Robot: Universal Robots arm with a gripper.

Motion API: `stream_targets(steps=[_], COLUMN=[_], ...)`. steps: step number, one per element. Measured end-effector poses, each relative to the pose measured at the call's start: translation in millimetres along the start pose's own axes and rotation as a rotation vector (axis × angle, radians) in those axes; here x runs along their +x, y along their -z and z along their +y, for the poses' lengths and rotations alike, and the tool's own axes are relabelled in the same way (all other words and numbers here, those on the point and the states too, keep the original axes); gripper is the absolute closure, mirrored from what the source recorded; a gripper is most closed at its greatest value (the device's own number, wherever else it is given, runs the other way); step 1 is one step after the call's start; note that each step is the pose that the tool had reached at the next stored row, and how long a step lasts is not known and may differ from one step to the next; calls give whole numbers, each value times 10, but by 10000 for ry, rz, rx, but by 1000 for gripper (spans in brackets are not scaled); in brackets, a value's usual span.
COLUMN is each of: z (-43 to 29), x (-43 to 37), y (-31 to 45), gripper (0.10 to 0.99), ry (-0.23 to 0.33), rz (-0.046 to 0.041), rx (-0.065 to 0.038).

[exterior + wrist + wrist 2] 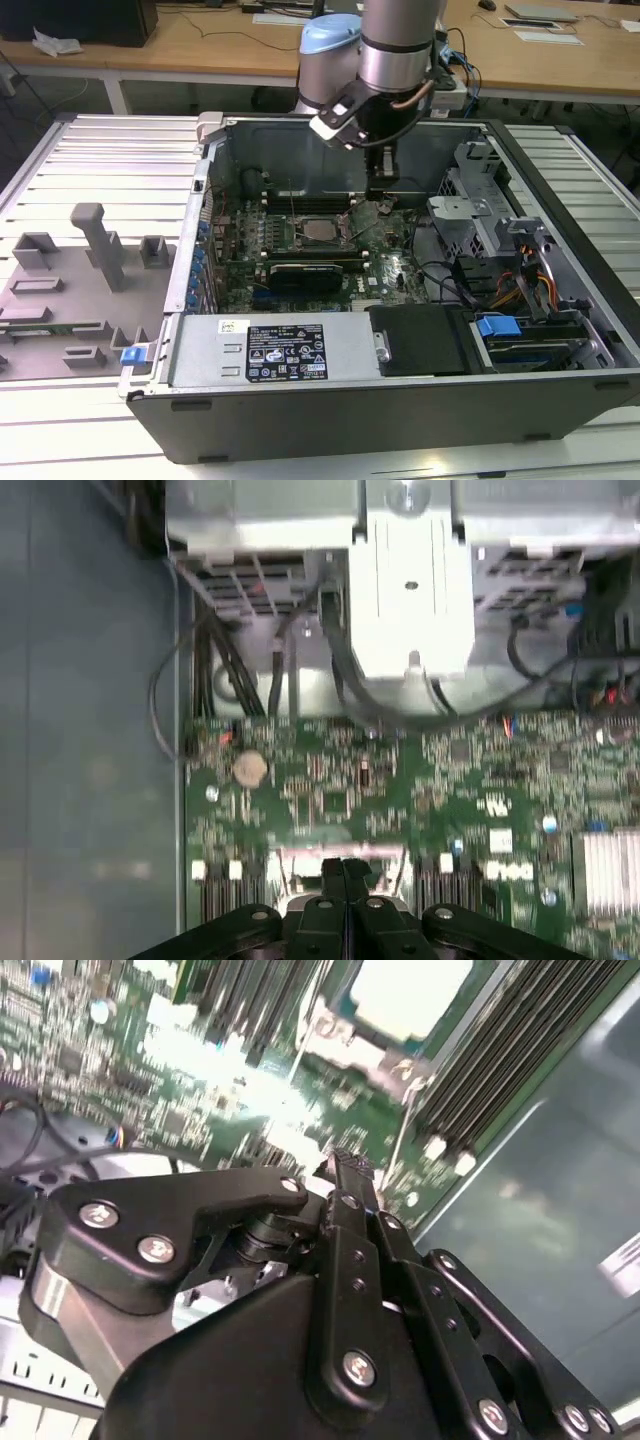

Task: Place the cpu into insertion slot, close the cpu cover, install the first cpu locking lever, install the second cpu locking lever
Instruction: 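Close the cpu cover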

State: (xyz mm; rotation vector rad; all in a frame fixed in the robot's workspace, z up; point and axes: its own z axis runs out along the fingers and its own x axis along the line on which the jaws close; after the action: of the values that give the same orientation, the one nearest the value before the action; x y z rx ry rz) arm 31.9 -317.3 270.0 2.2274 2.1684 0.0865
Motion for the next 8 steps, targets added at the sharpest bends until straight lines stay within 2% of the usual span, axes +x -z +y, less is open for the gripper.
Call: stream_targets(steps=[3,6,8], z=[138,203,241], x=[4,4,4], y=[-11,-61,-124], gripper=[980,980,980], ry=[-2,-3,-1], rz=[0,-3,-5], rx=[48,86,122])
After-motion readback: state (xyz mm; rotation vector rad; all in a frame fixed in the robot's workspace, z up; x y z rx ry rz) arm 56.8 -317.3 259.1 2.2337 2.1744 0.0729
